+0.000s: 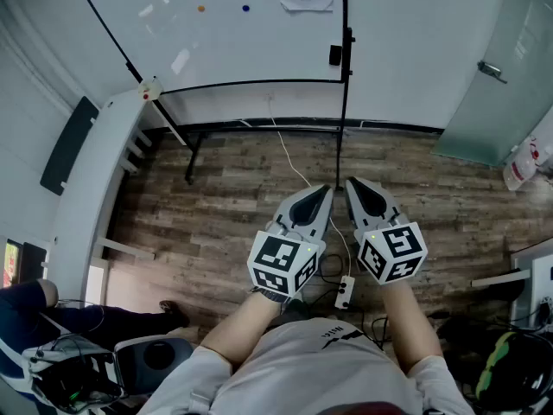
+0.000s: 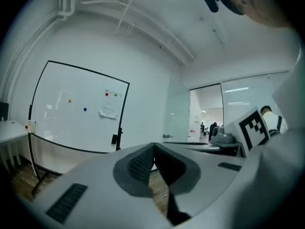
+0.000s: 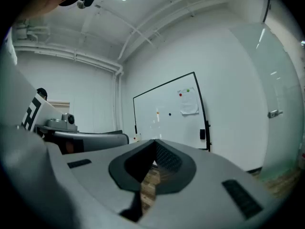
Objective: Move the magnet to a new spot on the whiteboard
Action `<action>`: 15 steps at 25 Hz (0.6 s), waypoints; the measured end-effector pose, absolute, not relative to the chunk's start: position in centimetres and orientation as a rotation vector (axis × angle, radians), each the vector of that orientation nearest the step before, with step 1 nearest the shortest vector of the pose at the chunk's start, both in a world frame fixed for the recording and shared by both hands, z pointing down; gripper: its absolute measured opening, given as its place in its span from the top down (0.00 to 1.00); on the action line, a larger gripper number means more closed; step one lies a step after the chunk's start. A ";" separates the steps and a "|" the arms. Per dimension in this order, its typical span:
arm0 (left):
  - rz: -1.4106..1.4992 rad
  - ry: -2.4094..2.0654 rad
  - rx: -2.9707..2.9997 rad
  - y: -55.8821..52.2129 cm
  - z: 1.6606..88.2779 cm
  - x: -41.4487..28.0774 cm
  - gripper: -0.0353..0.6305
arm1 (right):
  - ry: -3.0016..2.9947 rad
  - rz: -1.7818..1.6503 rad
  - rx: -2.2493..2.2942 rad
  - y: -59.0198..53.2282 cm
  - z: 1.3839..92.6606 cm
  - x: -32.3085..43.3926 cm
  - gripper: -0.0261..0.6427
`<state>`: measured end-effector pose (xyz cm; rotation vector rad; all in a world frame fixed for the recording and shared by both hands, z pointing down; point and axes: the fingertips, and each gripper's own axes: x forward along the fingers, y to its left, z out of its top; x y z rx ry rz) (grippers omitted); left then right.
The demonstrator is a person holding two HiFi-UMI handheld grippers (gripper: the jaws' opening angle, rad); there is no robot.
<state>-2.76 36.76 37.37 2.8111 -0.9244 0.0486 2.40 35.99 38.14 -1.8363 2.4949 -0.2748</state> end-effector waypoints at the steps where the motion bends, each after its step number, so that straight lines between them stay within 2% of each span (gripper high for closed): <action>1: 0.048 -0.923 2.812 36.2 37.3 -2.9 0.93 | 2.493 -0.274 -1.837 35.4 38.1 2.3 0.94; 15: 0.020 -0.914 2.856 29.0 35.8 -5.3 0.93 | 2.420 -0.257 -1.813 29.6 36.0 1.3 0.94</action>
